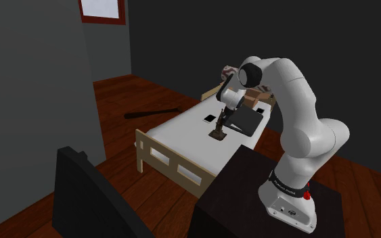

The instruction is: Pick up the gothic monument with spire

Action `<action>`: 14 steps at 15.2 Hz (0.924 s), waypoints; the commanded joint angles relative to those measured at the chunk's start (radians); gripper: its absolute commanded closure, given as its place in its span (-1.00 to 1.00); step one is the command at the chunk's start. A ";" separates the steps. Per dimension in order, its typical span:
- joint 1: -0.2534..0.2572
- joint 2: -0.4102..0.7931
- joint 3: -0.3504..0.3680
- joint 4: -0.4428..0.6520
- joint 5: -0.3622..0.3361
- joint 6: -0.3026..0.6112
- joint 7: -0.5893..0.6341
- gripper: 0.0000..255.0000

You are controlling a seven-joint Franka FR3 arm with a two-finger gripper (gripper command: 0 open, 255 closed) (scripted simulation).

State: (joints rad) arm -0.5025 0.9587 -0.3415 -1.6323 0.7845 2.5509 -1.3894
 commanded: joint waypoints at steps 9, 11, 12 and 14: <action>0.034 -0.099 -0.043 -0.055 -0.037 -0.049 0.030 1.00; 0.042 -0.121 -0.053 -0.065 -0.047 -0.061 0.038 1.00; 0.045 -0.131 -0.059 -0.070 -0.052 -0.068 0.042 1.00; 0.053 -0.152 -0.069 -0.079 -0.062 -0.080 0.050 1.00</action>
State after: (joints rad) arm -0.4556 0.8178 -0.4047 -1.7068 0.7281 2.4771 -1.3461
